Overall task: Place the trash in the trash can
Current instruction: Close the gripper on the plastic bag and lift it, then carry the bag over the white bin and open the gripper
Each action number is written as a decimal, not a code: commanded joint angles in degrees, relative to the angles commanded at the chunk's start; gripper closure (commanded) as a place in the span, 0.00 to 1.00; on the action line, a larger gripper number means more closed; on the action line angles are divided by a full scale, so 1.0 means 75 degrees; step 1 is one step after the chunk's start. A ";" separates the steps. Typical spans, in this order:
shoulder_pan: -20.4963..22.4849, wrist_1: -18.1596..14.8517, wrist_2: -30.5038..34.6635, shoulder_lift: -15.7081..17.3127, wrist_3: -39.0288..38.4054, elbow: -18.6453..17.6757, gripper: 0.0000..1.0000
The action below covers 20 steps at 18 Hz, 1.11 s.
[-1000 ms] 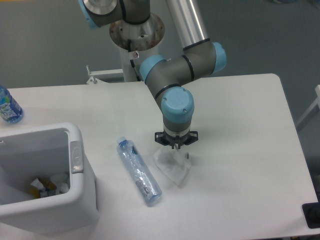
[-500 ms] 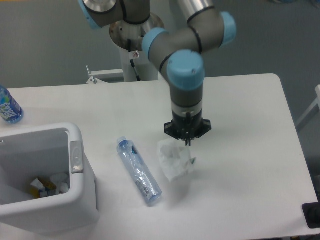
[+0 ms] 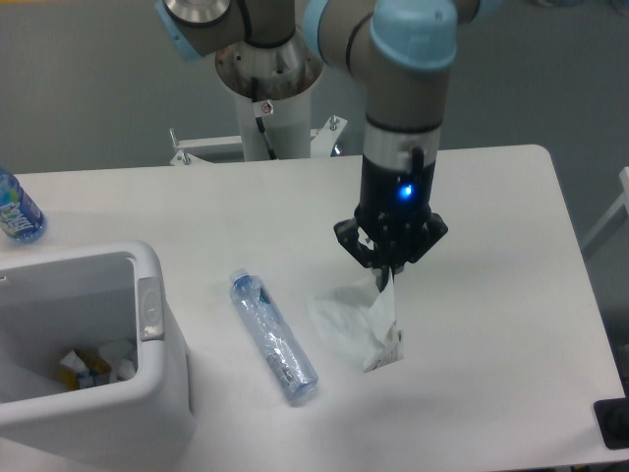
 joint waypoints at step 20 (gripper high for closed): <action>-0.3047 0.0105 -0.0083 0.0082 -0.0717 0.0012 0.00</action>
